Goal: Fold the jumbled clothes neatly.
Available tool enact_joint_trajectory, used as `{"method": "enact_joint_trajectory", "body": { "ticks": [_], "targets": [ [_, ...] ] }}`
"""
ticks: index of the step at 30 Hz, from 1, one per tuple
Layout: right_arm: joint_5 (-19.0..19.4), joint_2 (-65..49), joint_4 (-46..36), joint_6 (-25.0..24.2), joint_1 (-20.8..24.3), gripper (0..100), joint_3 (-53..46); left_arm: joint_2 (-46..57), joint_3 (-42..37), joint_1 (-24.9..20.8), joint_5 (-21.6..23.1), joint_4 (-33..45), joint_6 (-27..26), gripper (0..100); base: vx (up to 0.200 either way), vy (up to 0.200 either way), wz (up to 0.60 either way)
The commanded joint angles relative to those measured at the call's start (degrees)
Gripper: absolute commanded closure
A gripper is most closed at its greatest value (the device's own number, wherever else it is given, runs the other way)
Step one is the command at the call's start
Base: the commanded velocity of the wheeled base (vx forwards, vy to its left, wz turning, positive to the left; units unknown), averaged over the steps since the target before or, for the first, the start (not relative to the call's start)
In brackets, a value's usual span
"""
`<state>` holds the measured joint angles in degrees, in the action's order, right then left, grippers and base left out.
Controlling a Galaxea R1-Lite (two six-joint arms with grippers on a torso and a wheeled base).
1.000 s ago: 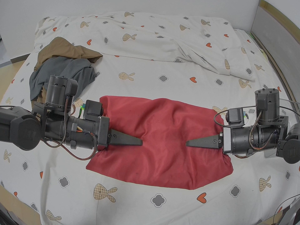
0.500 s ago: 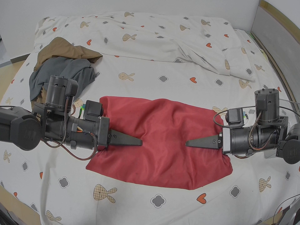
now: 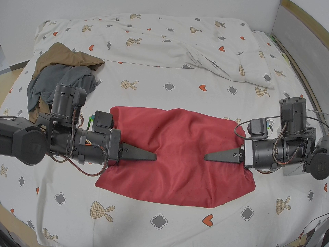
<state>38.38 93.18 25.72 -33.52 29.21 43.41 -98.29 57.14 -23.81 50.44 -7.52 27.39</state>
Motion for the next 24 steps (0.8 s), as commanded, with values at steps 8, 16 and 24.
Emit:
{"method": "enact_joint_trajectory", "body": {
  "ticks": [8,16,24],
  "targets": [
    [-0.14,-1.51,-0.06,-0.05,-0.03,100,-0.61,0.29,0.08,-1.5,0.0,1.19,0.03,100,0.0,-0.2,0.0],
    [-0.85,-4.15,-2.26,-0.14,0.15,100,-1.22,1.0,0.52,-3.17,0.0,3.21,0.12,100,0.0,-0.2,0.0],
    [-0.85,-5.03,-2.34,-0.14,0.15,100,-1.66,0.91,0.87,-4.49,0.0,3.74,0.12,100,0.0,-0.2,0.0]
  ]
}}
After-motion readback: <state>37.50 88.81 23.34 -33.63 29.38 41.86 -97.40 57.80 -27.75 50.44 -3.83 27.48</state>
